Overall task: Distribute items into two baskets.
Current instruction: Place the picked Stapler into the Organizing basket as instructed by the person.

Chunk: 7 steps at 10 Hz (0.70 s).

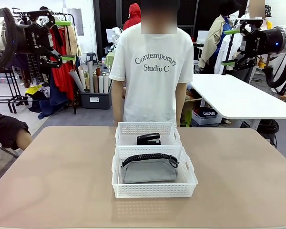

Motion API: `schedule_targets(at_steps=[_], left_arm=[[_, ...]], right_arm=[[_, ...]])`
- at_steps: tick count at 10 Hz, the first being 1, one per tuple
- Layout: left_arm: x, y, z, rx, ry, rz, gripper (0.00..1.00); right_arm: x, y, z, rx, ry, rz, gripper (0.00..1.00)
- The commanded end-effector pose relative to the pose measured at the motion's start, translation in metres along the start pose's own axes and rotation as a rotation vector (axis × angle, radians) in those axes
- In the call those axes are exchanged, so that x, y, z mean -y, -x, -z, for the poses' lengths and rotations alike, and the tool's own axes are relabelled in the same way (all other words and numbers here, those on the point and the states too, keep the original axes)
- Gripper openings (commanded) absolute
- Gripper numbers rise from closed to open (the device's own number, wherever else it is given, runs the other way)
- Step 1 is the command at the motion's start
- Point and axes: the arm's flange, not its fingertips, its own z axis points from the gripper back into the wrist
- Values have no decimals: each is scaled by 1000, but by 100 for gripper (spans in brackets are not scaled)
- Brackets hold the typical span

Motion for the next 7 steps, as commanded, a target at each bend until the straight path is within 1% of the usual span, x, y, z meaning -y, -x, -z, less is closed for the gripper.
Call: schedule_targets(at_steps=[1, 7], left_arm=[[1, 2, 0, 1, 1, 2, 100], [1, 2, 0, 1, 1, 2, 100]], right_arm=[[-2, 1, 0, -1, -3, 8, 100], [-2, 1, 0, -1, -3, 8, 100]])
